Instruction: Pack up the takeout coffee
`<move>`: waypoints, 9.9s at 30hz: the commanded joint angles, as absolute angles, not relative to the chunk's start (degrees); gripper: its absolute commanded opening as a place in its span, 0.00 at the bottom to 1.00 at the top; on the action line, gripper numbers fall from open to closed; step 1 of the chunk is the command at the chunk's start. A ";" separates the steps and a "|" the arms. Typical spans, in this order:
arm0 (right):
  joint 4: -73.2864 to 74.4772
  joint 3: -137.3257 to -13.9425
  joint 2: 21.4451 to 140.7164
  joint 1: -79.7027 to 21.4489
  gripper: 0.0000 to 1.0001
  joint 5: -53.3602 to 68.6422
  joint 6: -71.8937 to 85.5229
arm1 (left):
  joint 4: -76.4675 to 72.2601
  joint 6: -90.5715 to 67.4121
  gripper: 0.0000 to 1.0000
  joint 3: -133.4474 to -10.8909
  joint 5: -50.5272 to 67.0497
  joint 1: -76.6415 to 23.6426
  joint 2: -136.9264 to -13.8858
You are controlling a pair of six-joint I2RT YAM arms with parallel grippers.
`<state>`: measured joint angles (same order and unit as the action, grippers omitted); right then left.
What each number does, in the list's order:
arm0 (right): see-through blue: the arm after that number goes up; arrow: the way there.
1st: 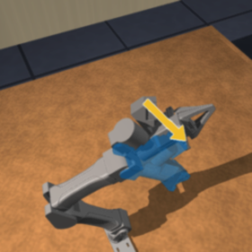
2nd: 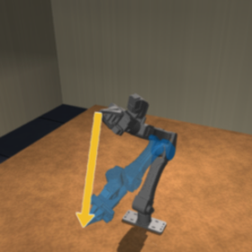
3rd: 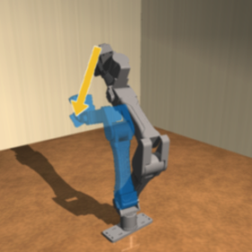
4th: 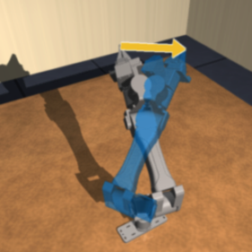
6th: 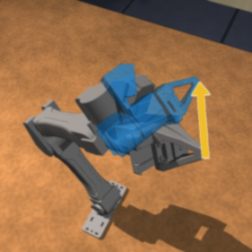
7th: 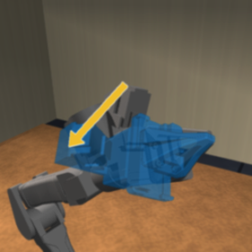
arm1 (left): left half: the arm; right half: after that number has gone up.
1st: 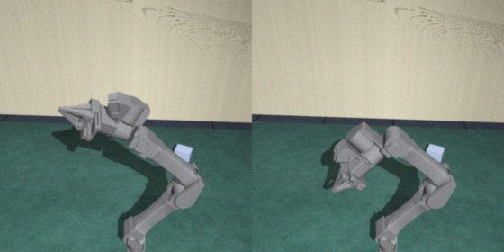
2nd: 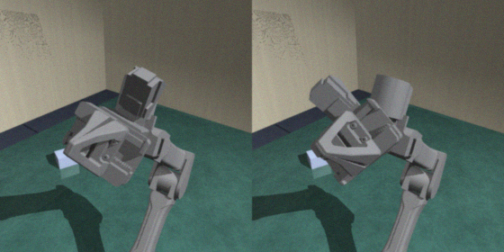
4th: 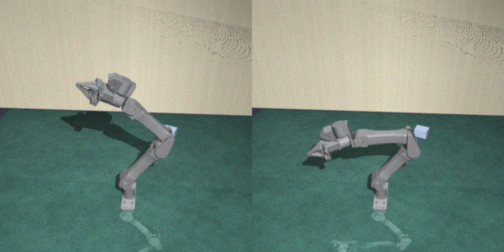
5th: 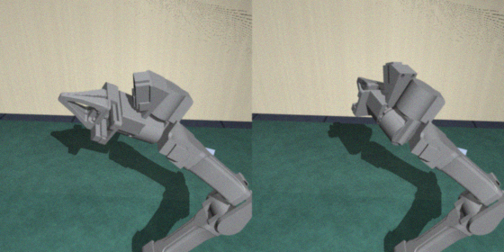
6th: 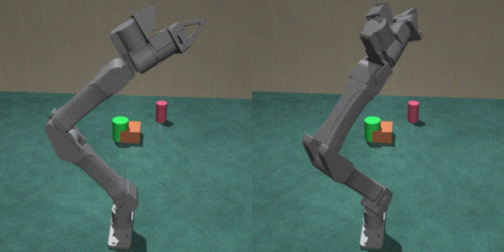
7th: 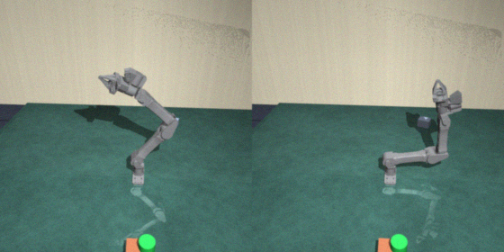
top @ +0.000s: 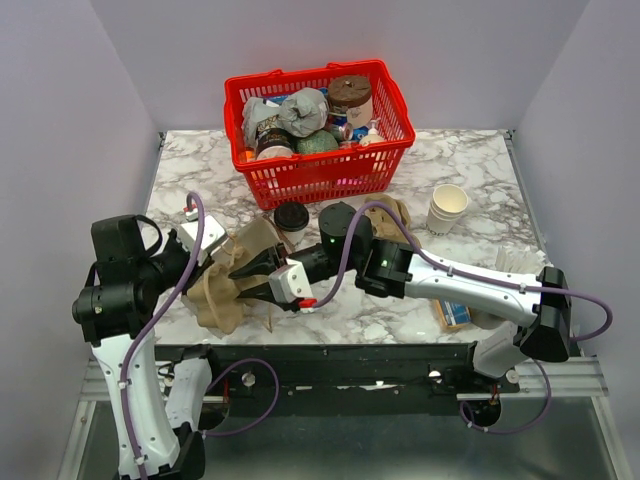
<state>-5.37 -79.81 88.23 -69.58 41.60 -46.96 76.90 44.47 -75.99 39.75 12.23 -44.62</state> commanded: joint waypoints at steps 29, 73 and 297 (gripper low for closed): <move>34.72 -97.47 94.04 -69.43 0.00 31.11 -53.26 | 86.66 44.74 0.00 -75.23 44.13 9.76 -44.21; 44.38 -102.39 100.46 -69.70 0.01 17.93 -54.14 | 82.44 37.18 0.68 -77.17 23.91 9.14 -43.15; 61.35 -91.75 79.01 -62.23 0.69 19.43 -40.96 | 52.90 25.58 0.00 -80.24 48.43 -21.97 -74.36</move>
